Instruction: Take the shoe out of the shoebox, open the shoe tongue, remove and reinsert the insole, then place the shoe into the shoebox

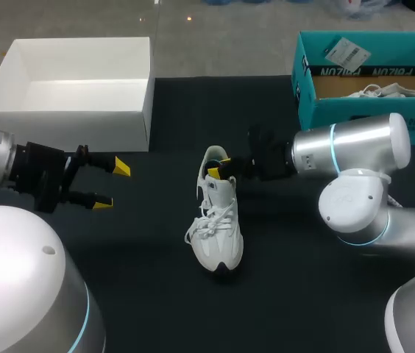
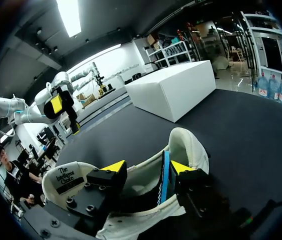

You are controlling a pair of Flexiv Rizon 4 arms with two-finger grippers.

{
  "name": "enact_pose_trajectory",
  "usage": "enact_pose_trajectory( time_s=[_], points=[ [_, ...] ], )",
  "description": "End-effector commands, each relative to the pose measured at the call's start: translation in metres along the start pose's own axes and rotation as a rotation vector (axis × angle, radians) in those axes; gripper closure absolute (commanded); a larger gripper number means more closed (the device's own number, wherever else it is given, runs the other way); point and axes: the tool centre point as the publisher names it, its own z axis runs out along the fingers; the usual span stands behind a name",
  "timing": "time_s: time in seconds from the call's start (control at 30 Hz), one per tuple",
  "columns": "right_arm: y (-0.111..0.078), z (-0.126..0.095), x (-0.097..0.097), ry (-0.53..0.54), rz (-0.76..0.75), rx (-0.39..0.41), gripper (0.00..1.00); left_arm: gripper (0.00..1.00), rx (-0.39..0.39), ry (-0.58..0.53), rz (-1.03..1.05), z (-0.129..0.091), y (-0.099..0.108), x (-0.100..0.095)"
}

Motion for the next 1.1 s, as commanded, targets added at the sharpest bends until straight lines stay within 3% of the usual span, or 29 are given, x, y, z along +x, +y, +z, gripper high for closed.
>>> enact_pose_trajectory(
  time_s=[0.03,0.23,0.3,0.4,0.43,0.47,0.5,1.1],
  points=[
    [0.001,-0.001,0.001,-0.013,-0.002,-0.001,0.26,0.0,-0.001,0.005,0.0,0.0,-0.001,-0.001],
    [0.008,-0.006,-0.003,-0.028,-0.009,-0.017,0.33,0.0,-0.001,0.005,0.0,0.0,-0.001,-0.001],
    [0.009,-0.006,-0.002,-0.029,-0.012,-0.021,0.49,0.0,-0.001,0.005,0.0,0.0,-0.001,-0.001],
    [0.01,-0.005,-0.002,-0.029,-0.014,-0.022,0.59,0.0,-0.001,0.005,0.0,0.0,-0.001,-0.001],
    [0.009,-0.004,-0.002,-0.029,-0.015,-0.019,0.74,0.0,-0.001,0.005,0.0,0.0,-0.001,-0.001],
    [0.008,-0.004,-0.002,-0.028,-0.014,-0.018,0.8,0.0,-0.001,0.005,0.0,0.0,-0.001,-0.001],
    [0.008,-0.003,-0.002,-0.027,-0.01,-0.012,1.0,0.0,-0.001,0.005,0.0,0.0,-0.001,-0.001],
    [-0.009,0.009,-0.002,-0.04,-0.02,0.097,1.0,0.0,-0.001,0.005,0.0,0.0,-0.001,-0.001]
  ],
)
